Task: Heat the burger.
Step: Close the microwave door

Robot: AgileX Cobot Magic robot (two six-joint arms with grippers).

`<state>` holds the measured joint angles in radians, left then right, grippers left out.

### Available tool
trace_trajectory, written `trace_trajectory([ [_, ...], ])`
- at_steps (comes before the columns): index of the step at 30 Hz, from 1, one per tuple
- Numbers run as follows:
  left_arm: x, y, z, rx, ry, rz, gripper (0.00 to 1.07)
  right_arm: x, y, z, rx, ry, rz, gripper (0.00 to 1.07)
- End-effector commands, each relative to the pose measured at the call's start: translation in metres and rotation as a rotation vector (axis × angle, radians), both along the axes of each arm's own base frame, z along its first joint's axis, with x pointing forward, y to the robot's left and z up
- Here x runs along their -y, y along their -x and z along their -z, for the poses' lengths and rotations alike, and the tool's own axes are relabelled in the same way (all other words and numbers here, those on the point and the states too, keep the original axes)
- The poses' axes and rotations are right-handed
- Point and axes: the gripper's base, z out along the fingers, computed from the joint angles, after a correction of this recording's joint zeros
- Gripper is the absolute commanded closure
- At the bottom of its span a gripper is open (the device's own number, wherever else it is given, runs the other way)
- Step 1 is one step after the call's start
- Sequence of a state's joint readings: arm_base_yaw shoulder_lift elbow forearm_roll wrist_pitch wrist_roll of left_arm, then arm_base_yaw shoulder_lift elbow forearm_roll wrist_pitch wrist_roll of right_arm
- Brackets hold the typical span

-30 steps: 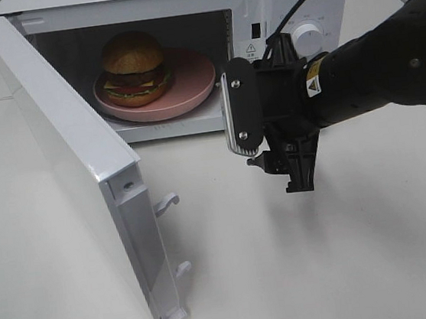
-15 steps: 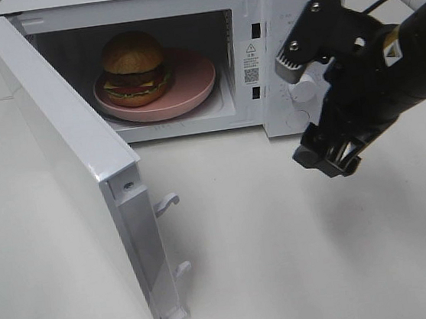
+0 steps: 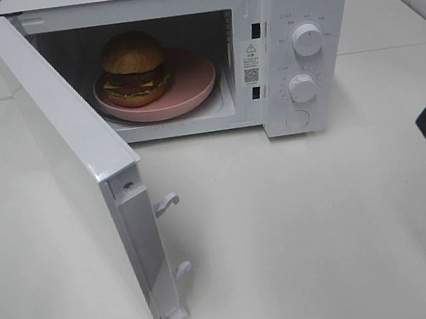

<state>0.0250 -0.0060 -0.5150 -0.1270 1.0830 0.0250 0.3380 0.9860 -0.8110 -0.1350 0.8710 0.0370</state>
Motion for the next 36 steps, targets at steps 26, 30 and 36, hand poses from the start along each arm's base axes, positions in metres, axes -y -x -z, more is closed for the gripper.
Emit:
trace_trajectory([
  [26,0.000,0.001,-0.001,0.028,0.001,0.001,0.07,0.055,0.145,0.017,0.270,-0.076,0.125,0.31],
  [30,0.000,0.001,-0.001,0.028,0.001,0.001,0.07,0.058,0.158,0.023,0.345,-0.099,0.161,0.31],
  [36,0.000,0.001,-0.001,0.028,0.001,0.001,0.07,0.060,0.174,0.024,0.445,-0.124,0.222,0.31],
])
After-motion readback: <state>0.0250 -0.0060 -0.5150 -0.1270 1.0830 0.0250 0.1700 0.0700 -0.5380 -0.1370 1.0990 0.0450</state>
